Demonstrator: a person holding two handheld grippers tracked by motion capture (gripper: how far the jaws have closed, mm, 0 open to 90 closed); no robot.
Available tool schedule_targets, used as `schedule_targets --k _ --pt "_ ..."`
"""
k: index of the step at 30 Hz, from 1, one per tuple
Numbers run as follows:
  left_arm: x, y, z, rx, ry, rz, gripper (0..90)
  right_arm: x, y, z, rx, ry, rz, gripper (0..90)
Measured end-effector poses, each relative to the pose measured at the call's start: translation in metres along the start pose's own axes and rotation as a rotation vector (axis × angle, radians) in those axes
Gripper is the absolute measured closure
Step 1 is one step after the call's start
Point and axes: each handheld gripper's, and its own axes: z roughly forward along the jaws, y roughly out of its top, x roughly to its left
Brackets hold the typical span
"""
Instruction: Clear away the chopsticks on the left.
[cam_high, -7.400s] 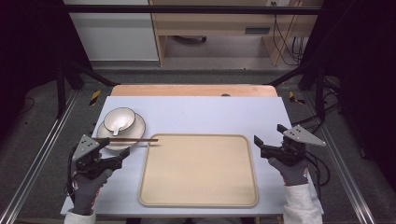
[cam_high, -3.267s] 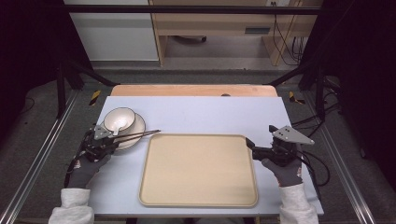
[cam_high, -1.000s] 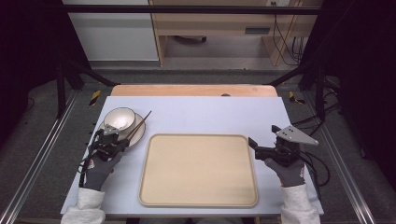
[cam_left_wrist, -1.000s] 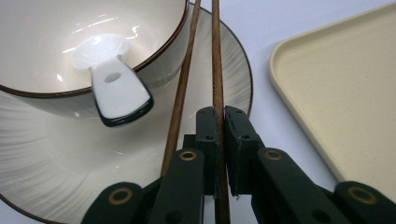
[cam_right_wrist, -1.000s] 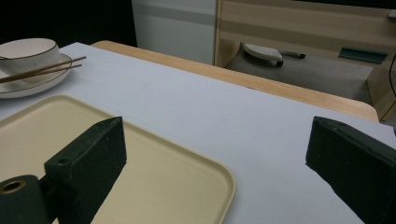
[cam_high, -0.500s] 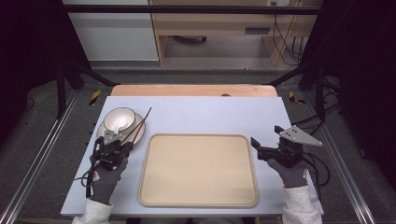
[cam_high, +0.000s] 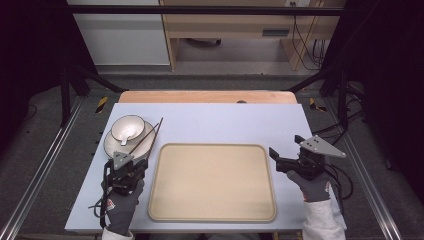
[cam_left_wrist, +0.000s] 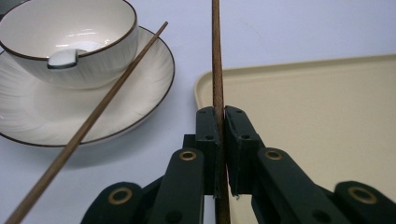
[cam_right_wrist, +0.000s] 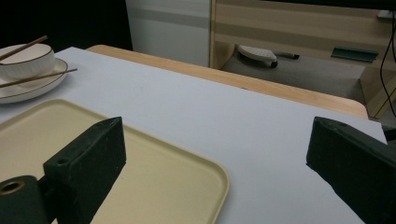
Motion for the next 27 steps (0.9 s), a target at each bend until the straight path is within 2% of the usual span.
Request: schedule_targets --k 5,14,19,24,27 --pt "-0.009 -0.013 -0.005 -0.03 -0.012 -0.039 84.3 0.0 0.001 0.0 -0.003 -0.001 0.006 5.1" --pt "-0.024 -0.029 -0.007 -0.07 -0.005 -0.105 84.3 0.005 0.0 0.005 0.017 -0.005 -0.019 5.0" --pt "-0.035 -0.037 -0.001 -0.061 0.008 -0.099 84.3 0.008 -0.001 0.008 0.028 -0.002 -0.026 5.0" --pt "-0.042 -0.045 0.008 -0.036 0.009 -0.105 84.3 0.008 -0.002 0.009 0.034 -0.002 -0.031 5.0" --pt "-0.044 -0.049 0.012 -0.019 0.018 -0.092 84.3 0.009 -0.002 0.01 0.037 -0.001 -0.031 5.0"
